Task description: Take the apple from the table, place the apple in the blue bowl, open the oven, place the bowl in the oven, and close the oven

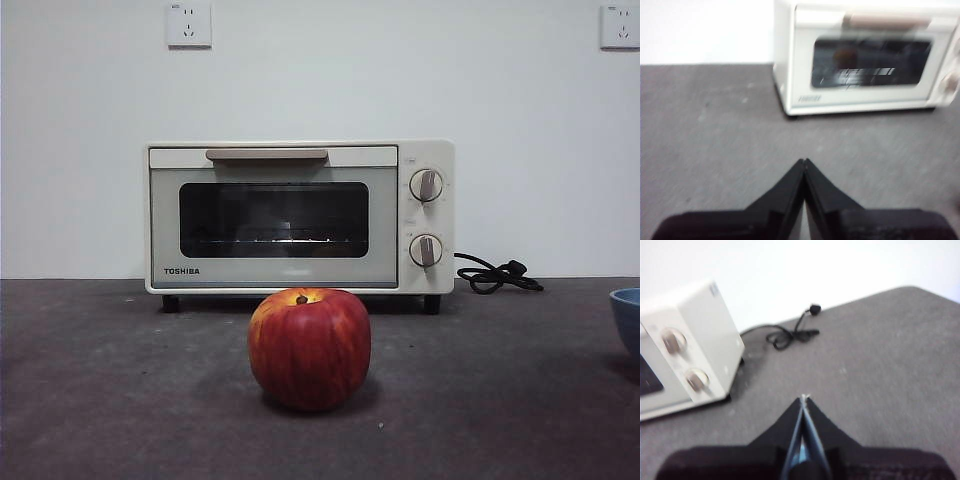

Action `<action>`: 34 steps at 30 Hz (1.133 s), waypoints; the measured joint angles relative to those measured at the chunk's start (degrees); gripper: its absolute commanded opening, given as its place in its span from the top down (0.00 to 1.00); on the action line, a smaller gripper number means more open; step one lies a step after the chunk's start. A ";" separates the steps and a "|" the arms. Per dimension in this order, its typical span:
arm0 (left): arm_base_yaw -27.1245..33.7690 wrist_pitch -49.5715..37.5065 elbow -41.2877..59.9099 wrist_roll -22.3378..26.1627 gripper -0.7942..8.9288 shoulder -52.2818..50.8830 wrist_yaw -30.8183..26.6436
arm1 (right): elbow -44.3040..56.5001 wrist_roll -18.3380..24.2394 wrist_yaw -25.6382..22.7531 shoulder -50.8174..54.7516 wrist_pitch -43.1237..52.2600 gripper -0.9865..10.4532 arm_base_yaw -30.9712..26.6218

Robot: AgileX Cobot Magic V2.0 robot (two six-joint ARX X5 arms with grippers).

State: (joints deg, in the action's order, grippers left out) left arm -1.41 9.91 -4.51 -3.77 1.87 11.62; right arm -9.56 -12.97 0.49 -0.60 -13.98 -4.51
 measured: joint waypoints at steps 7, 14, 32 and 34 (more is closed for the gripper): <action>0.00 1.42 -5.92 -6.05 0.92 0.02 2.47 | -7.76 -1.49 0.00 -0.22 -6.69 0.92 0.00; 0.00 8.81 -15.58 -8.57 0.92 2.05 2.49 | -18.67 -6.21 2.71 -5.01 -13.07 0.92 0.00; 0.00 37.42 -46.05 -7.65 0.92 28.35 4.61 | -48.00 -1.44 17.99 -35.56 -44.70 0.92 0.00; 0.00 40.79 -48.68 -5.73 0.92 31.28 4.90 | -48.72 1.18 17.99 -37.57 -46.84 0.92 0.02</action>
State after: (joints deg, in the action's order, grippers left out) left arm -1.41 50.70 -53.19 -9.50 33.15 16.51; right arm -58.28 -11.79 18.48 -38.17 -60.82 -4.49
